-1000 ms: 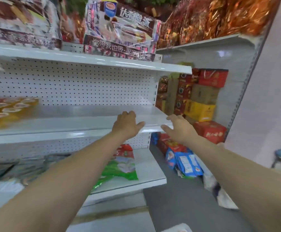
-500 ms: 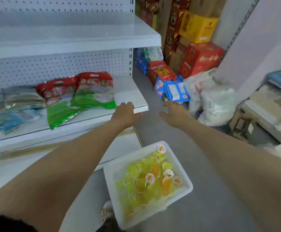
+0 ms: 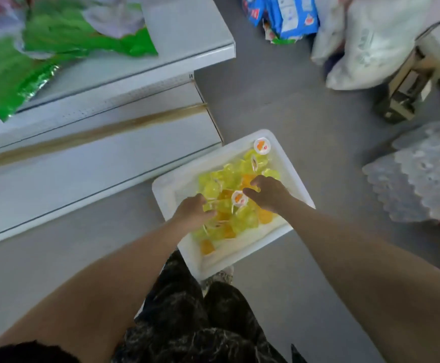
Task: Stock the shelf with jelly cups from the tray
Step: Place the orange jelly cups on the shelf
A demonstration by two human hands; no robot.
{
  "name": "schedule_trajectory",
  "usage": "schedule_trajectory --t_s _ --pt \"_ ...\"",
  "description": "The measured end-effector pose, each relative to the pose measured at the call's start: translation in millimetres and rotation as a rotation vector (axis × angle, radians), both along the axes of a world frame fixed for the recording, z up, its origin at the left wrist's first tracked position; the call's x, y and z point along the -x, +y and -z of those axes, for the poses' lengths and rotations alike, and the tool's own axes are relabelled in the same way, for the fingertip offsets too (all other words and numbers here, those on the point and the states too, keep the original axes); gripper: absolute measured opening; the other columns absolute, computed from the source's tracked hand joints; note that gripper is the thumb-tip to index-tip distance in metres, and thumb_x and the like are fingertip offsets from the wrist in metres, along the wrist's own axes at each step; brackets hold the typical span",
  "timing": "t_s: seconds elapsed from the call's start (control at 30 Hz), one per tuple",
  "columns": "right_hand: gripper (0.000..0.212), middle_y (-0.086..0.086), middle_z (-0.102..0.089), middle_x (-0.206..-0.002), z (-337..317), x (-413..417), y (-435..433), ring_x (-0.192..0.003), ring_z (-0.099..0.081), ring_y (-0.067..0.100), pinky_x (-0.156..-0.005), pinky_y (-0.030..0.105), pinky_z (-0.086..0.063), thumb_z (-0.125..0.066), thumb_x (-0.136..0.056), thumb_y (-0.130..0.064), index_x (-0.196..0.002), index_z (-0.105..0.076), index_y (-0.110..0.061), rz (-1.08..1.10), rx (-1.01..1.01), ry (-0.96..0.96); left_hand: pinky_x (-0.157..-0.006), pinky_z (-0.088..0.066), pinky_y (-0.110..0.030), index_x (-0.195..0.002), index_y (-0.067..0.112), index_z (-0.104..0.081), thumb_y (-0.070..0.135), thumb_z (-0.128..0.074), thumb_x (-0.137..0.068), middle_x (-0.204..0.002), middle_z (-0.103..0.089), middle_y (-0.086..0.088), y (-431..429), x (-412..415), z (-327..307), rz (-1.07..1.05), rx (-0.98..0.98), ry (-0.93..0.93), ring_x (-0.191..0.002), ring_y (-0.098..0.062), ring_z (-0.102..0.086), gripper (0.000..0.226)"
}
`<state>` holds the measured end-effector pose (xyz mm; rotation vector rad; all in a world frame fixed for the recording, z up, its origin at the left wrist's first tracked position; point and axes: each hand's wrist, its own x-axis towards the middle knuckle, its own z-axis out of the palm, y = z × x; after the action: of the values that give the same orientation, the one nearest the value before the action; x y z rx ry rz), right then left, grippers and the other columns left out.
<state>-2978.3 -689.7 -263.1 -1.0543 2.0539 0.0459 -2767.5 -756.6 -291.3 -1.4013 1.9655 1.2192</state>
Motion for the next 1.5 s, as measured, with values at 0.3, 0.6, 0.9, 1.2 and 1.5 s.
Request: schedule_trajectory --t_s 0.3,0.6,0.9,1.2,1.5 --pt "0.051 0.01 -0.056 -0.135 75.4 -15.1 5.0 -0.127 -0.05 0.024 -0.1 0.032 -0.038 -0.061 -0.092 -0.046 -0.132 -0.055 -0.015 0.128 -0.061 -0.11 -0.076 -0.036 -0.025 -0.108 0.018 -0.059 0.047 -0.057 -0.093 -0.112 -0.059 -0.003 31.9 -18.6 85.7 0.367 -0.355 -0.118 -0.111 -0.022 -0.057 0.033" --pt "0.06 0.012 -0.055 -0.136 112.9 -3.5 -11.0 -0.126 -0.05 0.029 -0.095 0.031 -0.041 -0.063 -0.091 -0.045 -0.14 -0.045 -0.017 0.289 -0.114 -0.161 -0.098 -0.039 -0.03 -0.136 0.011 -0.051 0.052 -0.044 -0.098 -0.139 -0.051 -0.009 31.4 0.9 110.5 0.442 -0.462 -0.228 -0.126 -0.025 -0.049 0.057" --pt "0.049 0.005 -0.06 -0.125 126.3 -1.7 -4.1 -0.116 -0.058 0.023 -0.098 0.036 -0.047 -0.072 -0.085 -0.044 -0.123 -0.059 -0.016 0.401 -0.084 -0.244 -0.118 -0.026 -0.046 -0.154 0.035 -0.021 0.104 -0.03 -0.049 -0.163 -0.011 0.002 23.4 2.4 123.6 0.069 -0.834 -0.256 -0.147 -0.027 -0.024 0.126" --pt "0.049 0.002 -0.062 -0.103 132.8 -7.6 -3.9 -0.099 -0.059 0.02 -0.087 0.032 -0.046 -0.074 -0.085 -0.039 -0.125 -0.057 -0.016 0.563 -0.033 -0.32 -0.12 -0.022 -0.041 -0.157 0.021 -0.014 0.084 -0.044 -0.074 -0.164 -0.007 -0.002 24.3 5.1 131.1 -0.005 -0.907 -0.239 -0.15 -0.023 -0.014 0.108" --pt "0.035 -0.003 -0.07 -0.109 140.2 -2.1 6.9 -0.094 -0.069 0.018 -0.095 0.042 -0.054 -0.083 -0.075 -0.036 -0.105 -0.068 -0.029 0.624 0.034 -0.344 -0.111 -0.039 -0.038 -0.15 0.029 -0.036 0.101 -0.052 -0.03 -0.153 -0.036 0.003 32.9 2.7 142.5 -0.001 -0.857 -0.28 -0.129 -0.021 -0.046 0.141"
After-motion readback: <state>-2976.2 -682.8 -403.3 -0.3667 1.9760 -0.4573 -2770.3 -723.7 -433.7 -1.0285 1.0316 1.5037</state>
